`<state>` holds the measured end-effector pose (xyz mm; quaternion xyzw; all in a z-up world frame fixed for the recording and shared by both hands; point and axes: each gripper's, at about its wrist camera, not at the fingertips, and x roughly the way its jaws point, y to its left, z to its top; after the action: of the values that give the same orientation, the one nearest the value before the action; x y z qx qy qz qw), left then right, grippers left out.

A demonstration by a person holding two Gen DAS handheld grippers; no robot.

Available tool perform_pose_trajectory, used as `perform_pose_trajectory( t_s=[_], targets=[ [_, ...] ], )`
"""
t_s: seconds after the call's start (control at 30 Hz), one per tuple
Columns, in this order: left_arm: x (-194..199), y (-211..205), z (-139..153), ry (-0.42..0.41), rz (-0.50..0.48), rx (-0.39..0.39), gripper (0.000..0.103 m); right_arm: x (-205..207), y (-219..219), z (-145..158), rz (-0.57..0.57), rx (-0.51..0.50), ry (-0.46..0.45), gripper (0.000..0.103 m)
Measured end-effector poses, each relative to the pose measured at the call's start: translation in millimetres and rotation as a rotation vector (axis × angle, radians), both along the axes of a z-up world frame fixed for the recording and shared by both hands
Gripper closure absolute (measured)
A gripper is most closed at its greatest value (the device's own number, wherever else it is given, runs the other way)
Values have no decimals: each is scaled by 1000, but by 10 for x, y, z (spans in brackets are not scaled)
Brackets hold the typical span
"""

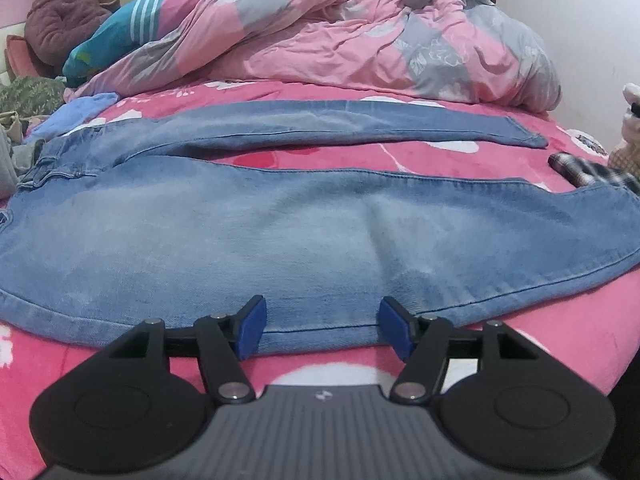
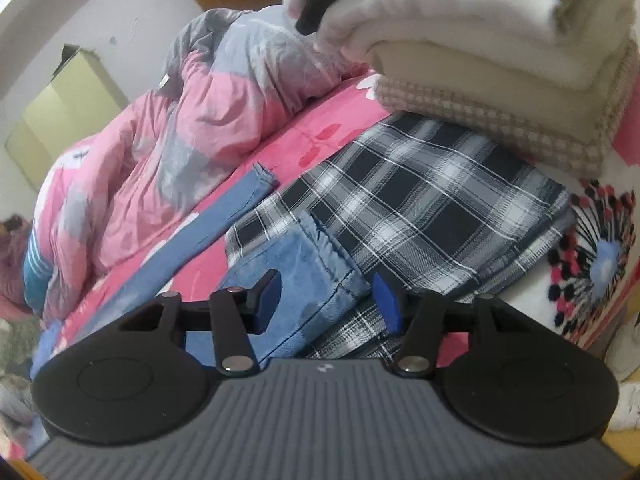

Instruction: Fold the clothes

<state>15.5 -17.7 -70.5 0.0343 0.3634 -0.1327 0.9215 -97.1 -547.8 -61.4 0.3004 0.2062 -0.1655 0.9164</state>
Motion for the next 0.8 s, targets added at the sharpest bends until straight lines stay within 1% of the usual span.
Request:
perform_pose_trajectory(
  t_s=[0.07,0.23,0.27,0.33,0.47,0.53,0.57,0.6,0.63,0.77,0.8],
  targets=[
    [5,2,3,3,2,-2,39,-2,46,15,5,-47,2,89],
    [26,41,6,12,1,-26,39,-6,161,52,19,-163,7,91],
    [29,55,3,13,1,-33,39,4,134,2,14,-147,20,91],
    [34,72,2,14,-3,-39,39,11,20,-139,-13,-50,36,89],
    [18,136,36,14,-2,-61,39,-153,3,-73,-116,-8,-32,79],
    [-5,190,79,9,6,-84,39,-240,151,96,-154,-77,-88,79],
    [-15,216,103,5,11,-95,39,-248,258,179,-142,-107,-122,79],
    [-31,253,126,-4,20,-106,39,-210,411,258,-98,-133,-156,79],
    [-46,289,144,-13,32,-115,39,-123,599,319,-30,-154,-182,79],
    [-26,409,122,7,103,-100,39,611,1770,292,438,-241,-144,79],
    [-14,428,107,16,112,-95,39,782,2090,251,550,-272,-116,79]
  ],
)
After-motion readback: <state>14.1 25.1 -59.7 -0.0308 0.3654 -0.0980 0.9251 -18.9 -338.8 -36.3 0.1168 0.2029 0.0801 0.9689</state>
